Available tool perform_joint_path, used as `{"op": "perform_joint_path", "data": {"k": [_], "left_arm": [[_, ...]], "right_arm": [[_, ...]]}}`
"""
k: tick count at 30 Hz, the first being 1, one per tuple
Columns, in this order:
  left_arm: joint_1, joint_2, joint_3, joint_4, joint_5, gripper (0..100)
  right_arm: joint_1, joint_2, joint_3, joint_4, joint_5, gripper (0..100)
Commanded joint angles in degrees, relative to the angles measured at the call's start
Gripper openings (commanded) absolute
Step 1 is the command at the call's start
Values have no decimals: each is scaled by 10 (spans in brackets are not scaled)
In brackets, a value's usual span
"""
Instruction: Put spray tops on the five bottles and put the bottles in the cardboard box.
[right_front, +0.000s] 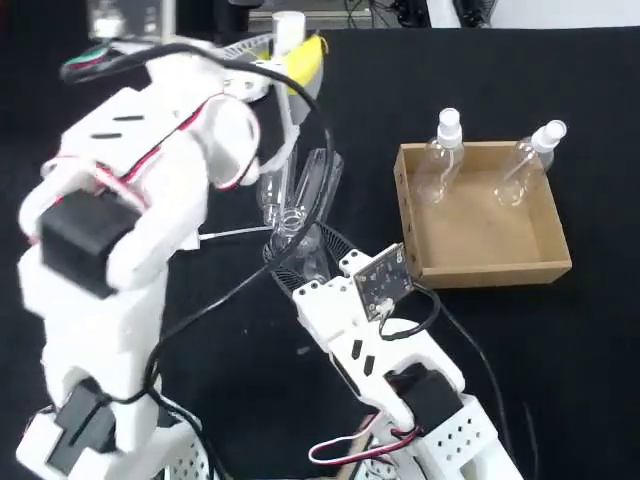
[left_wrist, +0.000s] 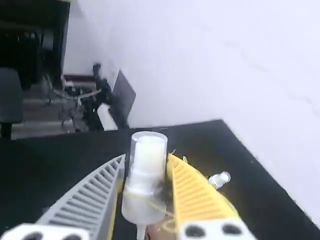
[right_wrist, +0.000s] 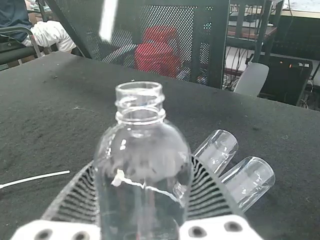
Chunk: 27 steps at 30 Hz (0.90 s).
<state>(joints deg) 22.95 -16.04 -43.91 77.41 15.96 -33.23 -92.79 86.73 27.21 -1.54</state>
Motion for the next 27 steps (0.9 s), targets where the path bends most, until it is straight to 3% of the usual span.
{"op": "perform_joint_path", "data": {"k": [1, 11, 19, 27], "left_arm": [[0, -28, 41, -19, 6, 39], [0, -29, 182, -140, 6, 39], [0, -75, 181, -145, 6, 39], [0, -147, 271, -154, 6, 39]], "right_arm": [[10, -12, -7, -4, -2, 10], [11, -12, -7, -4, -2, 10], [11, -12, -7, -4, -2, 10], [9, -12, -6, -4, -2, 10]]}}
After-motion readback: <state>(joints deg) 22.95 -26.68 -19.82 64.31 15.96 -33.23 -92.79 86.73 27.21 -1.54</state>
